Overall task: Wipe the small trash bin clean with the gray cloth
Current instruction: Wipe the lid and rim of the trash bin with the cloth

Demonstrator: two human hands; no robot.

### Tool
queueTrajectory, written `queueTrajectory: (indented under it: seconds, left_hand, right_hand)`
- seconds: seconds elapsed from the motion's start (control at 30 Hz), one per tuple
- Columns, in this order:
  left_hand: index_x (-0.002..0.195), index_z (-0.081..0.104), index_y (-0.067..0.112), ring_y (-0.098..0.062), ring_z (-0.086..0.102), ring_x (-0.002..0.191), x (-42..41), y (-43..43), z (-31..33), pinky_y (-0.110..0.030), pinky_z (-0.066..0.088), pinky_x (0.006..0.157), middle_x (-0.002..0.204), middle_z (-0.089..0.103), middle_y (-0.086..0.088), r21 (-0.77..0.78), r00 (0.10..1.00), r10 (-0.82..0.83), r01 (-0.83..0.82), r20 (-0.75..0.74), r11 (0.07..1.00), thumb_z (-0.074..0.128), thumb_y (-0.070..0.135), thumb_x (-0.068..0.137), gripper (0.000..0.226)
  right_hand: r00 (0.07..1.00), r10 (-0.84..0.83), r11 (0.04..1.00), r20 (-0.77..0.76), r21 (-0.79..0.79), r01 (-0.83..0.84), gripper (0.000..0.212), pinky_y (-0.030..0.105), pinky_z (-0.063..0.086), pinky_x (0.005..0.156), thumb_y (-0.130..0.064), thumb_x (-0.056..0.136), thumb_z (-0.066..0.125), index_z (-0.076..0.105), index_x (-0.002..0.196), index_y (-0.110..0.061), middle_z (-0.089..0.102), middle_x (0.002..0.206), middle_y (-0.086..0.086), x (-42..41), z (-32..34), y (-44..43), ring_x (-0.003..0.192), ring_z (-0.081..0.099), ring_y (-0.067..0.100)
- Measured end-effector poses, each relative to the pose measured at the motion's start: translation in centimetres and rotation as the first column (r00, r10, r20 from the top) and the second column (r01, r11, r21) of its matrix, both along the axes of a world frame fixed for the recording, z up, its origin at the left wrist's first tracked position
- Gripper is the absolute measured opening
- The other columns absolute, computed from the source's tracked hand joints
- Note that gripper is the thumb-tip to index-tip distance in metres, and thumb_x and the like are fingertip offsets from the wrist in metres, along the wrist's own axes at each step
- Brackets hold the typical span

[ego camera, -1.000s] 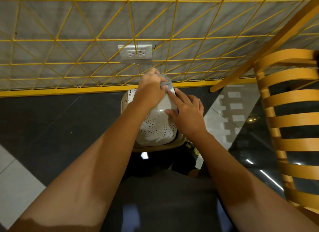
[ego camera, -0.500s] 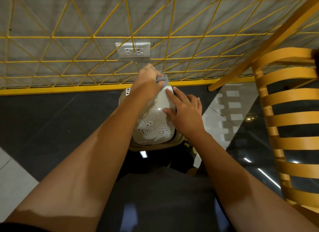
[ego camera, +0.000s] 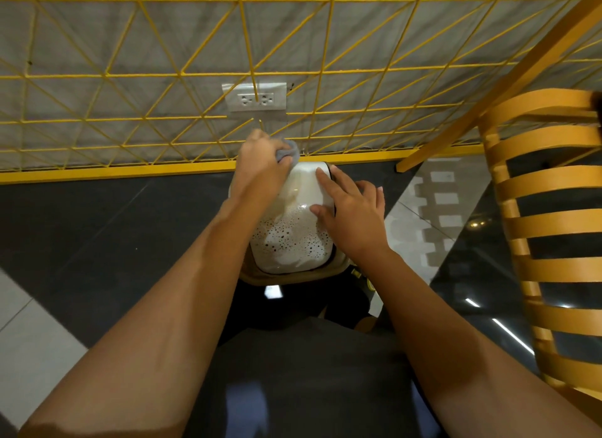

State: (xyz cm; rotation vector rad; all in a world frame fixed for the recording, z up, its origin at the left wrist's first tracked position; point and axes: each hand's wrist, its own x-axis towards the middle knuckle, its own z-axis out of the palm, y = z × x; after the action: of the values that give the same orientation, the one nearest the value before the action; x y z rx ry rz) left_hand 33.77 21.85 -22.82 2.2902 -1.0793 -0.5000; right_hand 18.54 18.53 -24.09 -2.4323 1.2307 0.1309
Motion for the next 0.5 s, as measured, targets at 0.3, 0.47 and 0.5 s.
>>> queueTrajectory:
  seconds: [0.3,0.47,0.5]
  left_hand:
    - [0.114,0.065,0.011,-0.006,0.043,0.095,-4.1,3.7,0.1,-0.001,0.034,0.071,0.114,0.052,-0.008,-0.154,0.999,0.052,-0.053,-0.010,0.987,0.060,0.017,0.088,0.027]
    - [0.115,0.064,0.013,-0.003,0.039,0.096,-4.4,4.3,-0.2,-0.005,0.032,0.073,0.114,0.051,-0.005,-0.159,0.996,0.083,-0.076,0.033,0.984,0.058,0.020,0.089,0.027]
    - [0.114,0.065,0.014,-0.006,0.041,0.096,-3.8,4.4,-0.2,-0.008,0.032,0.075,0.114,0.050,-0.005,-0.155,0.992,0.119,-0.113,0.033,0.981,0.058,0.020,0.089,0.027]
  right_hand:
    - [1.000,0.006,1.000,-0.006,0.014,-0.006,0.060,0.053,0.007,0.114,-0.043,0.092,0.047,0.021,0.145,-0.036,0.019,0.155,-0.011,0.1,0.0,-0.2,0.135,0.024,0.031]
    - [1.000,-0.002,1.000,0.004,0.020,0.001,0.060,0.054,0.006,0.115,-0.044,0.091,0.049,0.023,0.144,-0.037,0.021,0.154,-0.011,0.0,0.0,-0.3,0.135,0.024,0.030]
    - [1.000,-0.002,1.000,0.003,0.021,0.002,0.059,0.054,0.006,0.115,-0.044,0.091,0.049,0.023,0.144,-0.037,0.021,0.154,-0.011,0.0,0.0,-0.3,0.135,0.024,0.030]
